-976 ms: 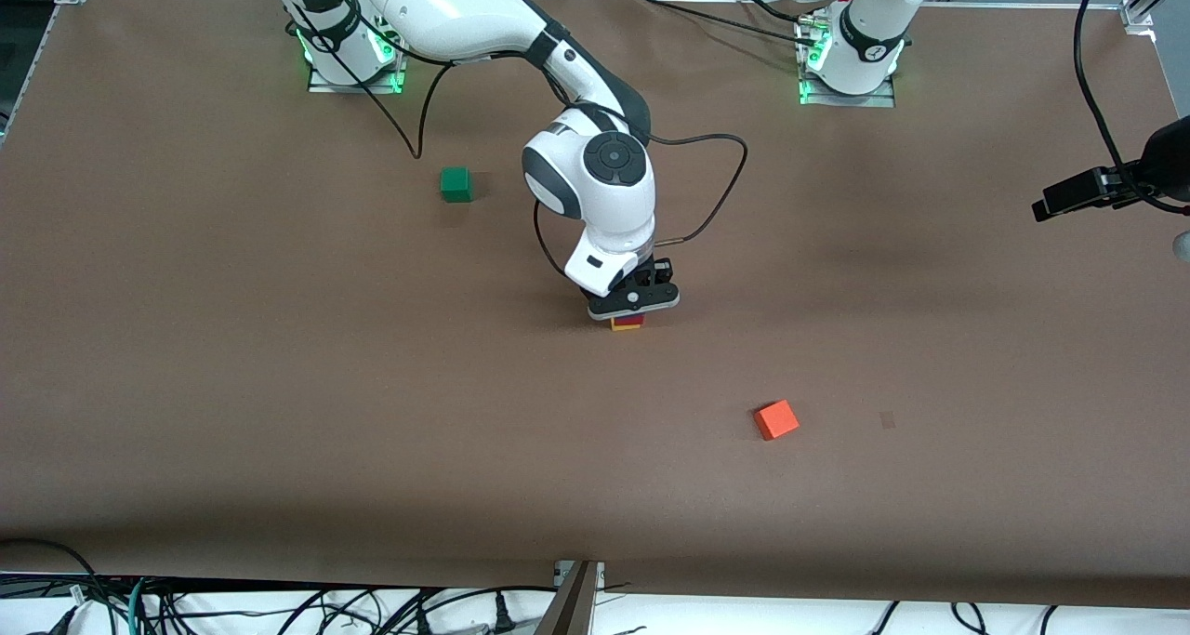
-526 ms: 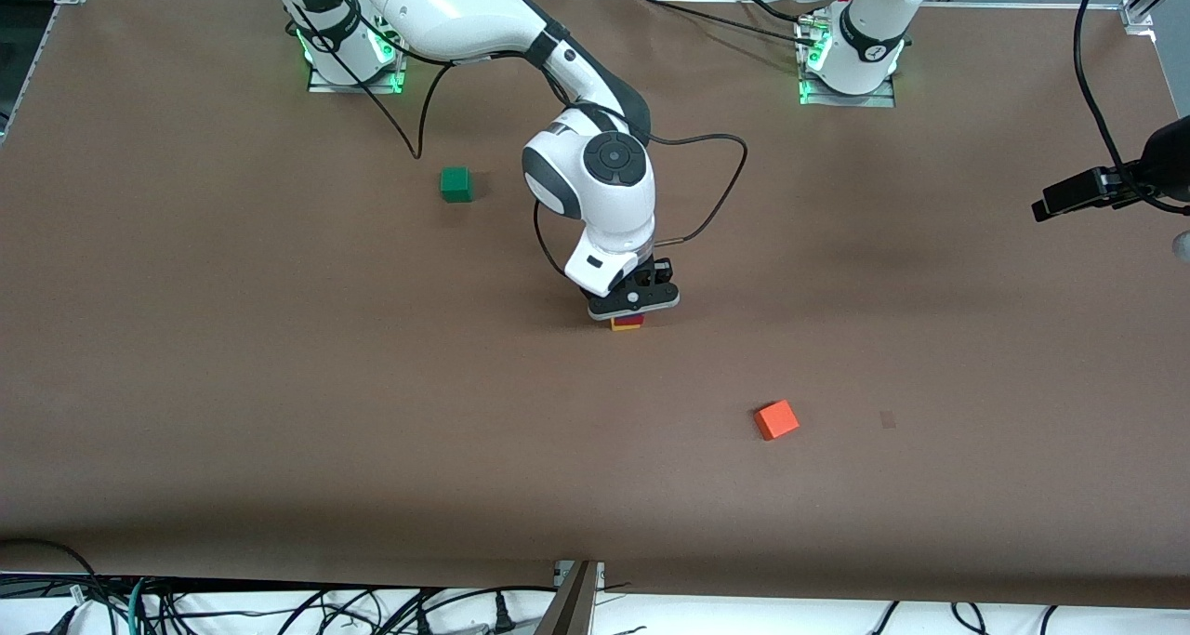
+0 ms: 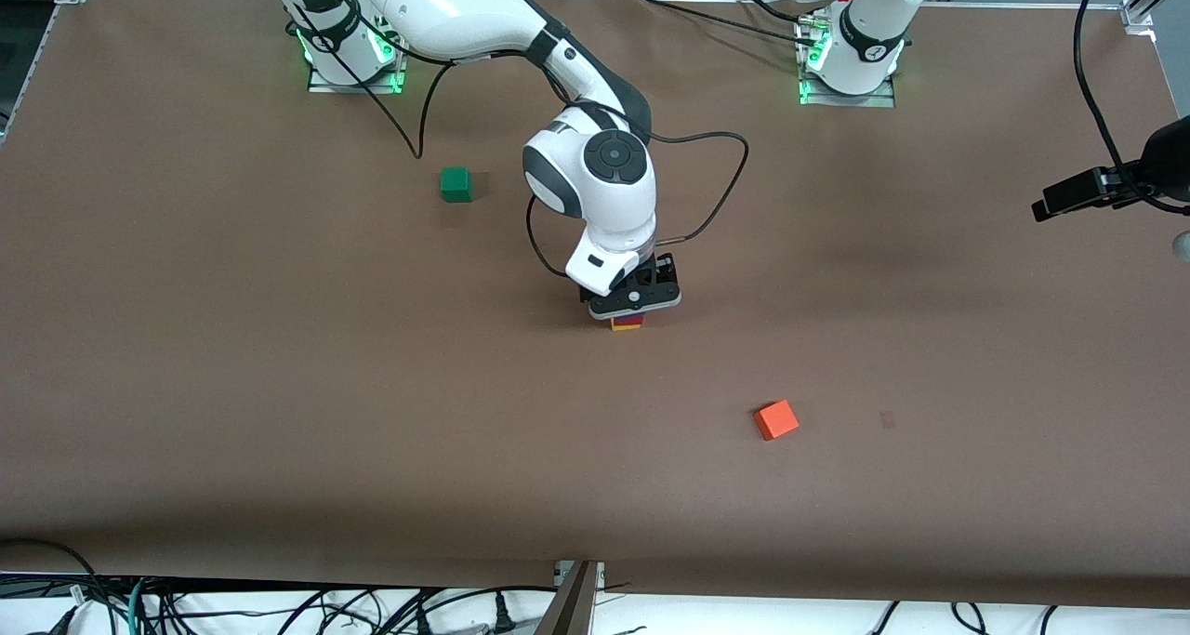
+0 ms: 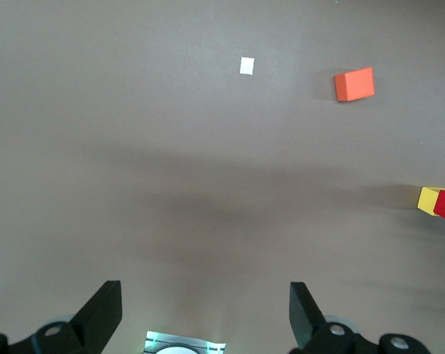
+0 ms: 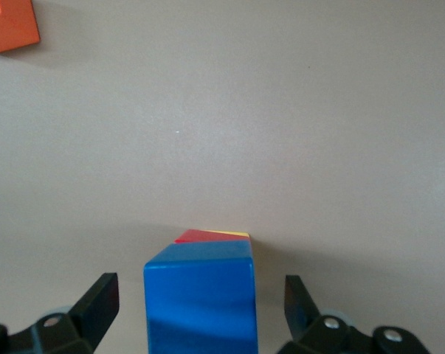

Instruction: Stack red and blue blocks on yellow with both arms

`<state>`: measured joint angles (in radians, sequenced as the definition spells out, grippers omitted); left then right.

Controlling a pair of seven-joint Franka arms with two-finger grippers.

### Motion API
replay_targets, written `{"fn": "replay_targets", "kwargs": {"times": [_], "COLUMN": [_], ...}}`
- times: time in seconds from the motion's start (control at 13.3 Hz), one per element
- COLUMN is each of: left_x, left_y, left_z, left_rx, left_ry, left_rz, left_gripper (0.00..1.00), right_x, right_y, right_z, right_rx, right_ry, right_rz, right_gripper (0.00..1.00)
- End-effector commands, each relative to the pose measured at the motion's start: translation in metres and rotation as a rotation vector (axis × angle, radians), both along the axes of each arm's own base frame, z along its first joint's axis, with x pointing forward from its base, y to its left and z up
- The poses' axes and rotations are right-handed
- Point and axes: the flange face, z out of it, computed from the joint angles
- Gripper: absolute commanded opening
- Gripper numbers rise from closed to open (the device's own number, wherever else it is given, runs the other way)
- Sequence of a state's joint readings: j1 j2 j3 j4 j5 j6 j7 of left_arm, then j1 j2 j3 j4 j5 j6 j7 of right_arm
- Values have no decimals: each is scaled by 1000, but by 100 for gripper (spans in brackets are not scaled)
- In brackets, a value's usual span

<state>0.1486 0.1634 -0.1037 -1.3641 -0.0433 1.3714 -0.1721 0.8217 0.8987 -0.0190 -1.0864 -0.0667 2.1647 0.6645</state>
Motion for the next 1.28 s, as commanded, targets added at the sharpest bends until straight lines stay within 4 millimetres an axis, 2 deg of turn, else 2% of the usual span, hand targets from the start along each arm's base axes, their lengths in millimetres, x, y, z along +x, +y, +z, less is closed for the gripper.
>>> {"fn": "replay_targets", "kwargs": {"times": [0.0,0.15,0.23,0.53,0.68,0.9,0.98,1.05,1.2], "left_x": [-1,-1,-1,-1,-1,0,0,0,0], "left_y": [-1,-1,-1,-1,-1,-1,-1,-1,-1], "left_z": [4,4,4,4,4,3,3,3,3], "left_rx": [1,1,1,1,3,1,3,1,1], "left_ry": [-9,-8,-9,-9,-9,-8,-8,-8,-8], "left_rz": [-14,-14,-14,-14,-14,-14,-14,-16,-14], "left_gripper": [100,100,100,100,100,100,100,100,100], "right_x": [5,16,20,51,61,58,52,46,30], "right_y": [-7,-29,-41,-117,-161,-203,-214,-230,-268], "right_z": [29,64,89,147,166,193,196,192,199], "right_rx": [-9,-22,-22,-12,-18,-70,-78,-89,-72], "right_ry": [7,18,20,134,228,274,285,296,281], "right_rz": [-4,-36,-51,-172,-231,-240,-254,-274,-312], "right_gripper": [99,100,100,100,100,100,100,100,100]}}
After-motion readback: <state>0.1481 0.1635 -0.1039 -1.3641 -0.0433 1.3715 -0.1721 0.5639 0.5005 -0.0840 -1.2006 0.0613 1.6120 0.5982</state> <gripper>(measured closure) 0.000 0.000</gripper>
